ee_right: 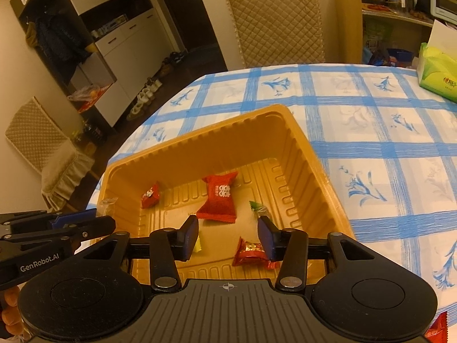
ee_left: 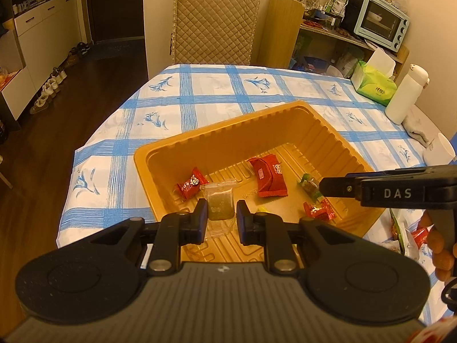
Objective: Organize snacks
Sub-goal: 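Open the right tool to drop the red-and-gold candy into the tray, then open the left tool to drop the clear-wrapped candy into the tray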
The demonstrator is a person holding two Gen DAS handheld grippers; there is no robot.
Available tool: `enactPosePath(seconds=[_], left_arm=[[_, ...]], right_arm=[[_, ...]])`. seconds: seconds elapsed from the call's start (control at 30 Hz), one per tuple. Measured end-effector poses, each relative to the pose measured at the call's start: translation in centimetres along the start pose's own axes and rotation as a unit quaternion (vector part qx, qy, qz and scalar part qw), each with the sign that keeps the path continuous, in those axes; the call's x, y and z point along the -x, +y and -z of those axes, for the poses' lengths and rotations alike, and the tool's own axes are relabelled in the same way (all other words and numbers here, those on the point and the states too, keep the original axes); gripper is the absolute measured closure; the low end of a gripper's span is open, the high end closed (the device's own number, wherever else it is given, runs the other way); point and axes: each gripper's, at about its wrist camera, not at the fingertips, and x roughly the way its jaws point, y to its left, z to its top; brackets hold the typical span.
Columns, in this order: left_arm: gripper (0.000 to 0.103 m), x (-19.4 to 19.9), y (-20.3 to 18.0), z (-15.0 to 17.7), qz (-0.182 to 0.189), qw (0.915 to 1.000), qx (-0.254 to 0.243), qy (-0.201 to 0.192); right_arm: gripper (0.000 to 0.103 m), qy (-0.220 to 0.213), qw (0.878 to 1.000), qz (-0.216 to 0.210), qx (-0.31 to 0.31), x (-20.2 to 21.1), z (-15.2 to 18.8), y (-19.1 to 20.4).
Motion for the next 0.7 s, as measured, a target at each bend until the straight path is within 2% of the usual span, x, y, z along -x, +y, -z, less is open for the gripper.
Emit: enactPosePath(seconds=[0.6,0.7], left_arm=[[0.083,-1.9,0.0,-1.0,0.002,0.9999,-0.006,0.010],[0.081,-1.8,0.0,-0.9,0.004,0.9999,-0.003,0.011]], right_arm=[[0.054,-0.011,1.000,0.005,-0.004,0.7,-0.3,-0.3],[0.050,-0.010,1.000,0.007,-0.002,0.8,-0.2,-0.3]])
